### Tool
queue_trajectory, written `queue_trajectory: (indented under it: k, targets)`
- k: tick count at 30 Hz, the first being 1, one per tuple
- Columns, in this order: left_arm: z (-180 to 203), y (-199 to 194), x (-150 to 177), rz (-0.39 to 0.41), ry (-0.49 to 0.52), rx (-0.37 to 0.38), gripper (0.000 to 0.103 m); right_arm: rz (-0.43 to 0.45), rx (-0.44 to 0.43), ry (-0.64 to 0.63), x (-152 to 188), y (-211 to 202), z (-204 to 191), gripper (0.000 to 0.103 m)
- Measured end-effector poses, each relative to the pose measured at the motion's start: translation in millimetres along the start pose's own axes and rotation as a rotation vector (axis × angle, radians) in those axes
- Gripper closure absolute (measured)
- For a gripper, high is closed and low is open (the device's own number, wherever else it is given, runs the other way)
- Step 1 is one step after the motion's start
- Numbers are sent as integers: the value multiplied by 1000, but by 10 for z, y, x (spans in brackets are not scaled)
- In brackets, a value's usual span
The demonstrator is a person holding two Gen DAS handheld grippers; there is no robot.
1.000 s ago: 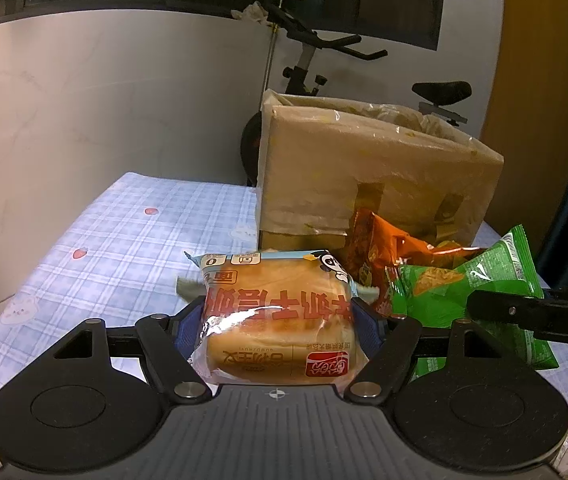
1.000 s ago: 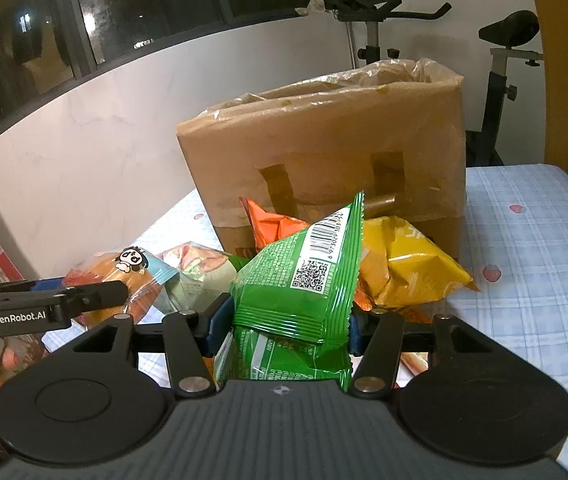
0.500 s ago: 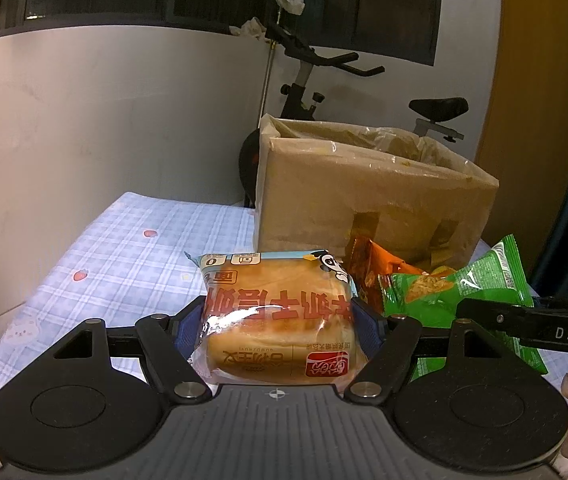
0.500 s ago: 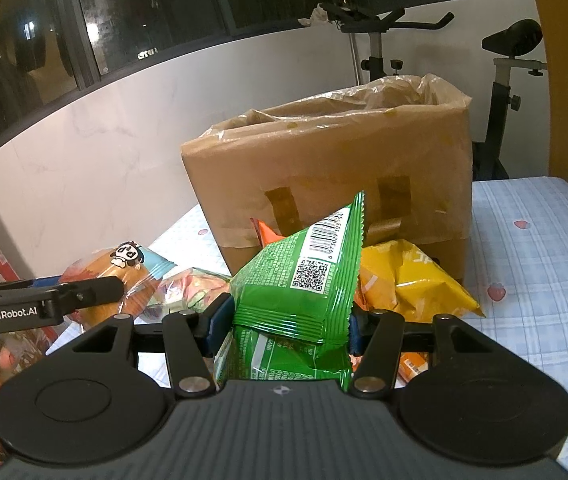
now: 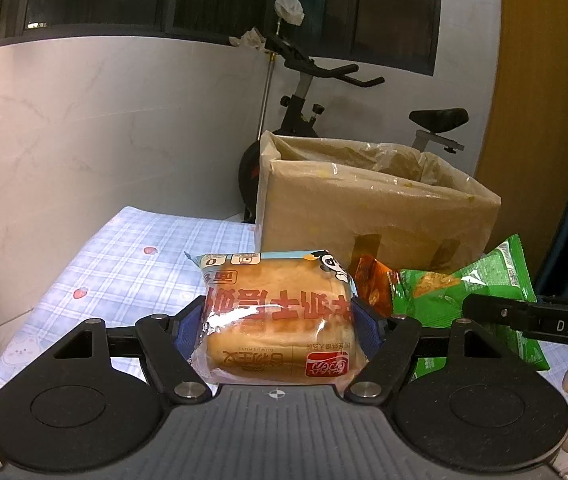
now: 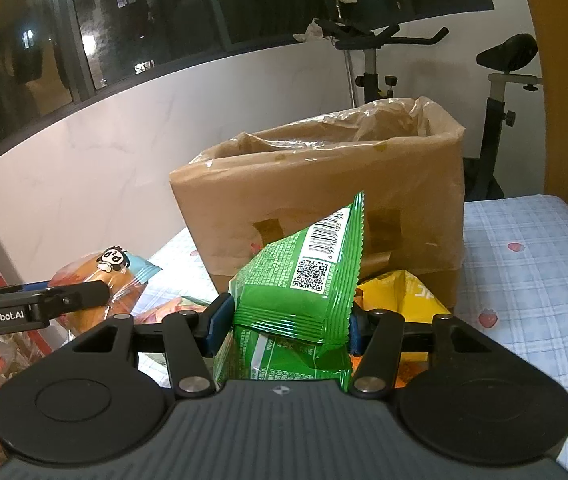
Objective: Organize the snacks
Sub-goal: 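Lift both held packets and carry them over the lined box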
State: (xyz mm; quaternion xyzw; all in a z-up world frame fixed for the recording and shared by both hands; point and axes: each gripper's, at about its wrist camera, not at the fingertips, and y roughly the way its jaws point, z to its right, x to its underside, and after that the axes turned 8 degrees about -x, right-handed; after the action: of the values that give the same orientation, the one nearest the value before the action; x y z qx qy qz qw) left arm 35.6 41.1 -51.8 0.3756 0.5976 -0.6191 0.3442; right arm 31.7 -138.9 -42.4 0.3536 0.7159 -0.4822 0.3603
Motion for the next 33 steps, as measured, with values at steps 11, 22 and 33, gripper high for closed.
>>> queue_trajectory:
  k: [11, 22, 33]
  targets:
    - [-27, -41, -54, 14, 4, -11, 26, 28, 4, 8, -21, -45, 41, 46]
    - [-16, -85, -95, 33, 6, -9, 26, 99, 45, 16, -195, -221, 141, 46]
    - [48, -104, -208, 60, 26, -8, 26, 150, 50, -4, -380, -295, 164, 46]
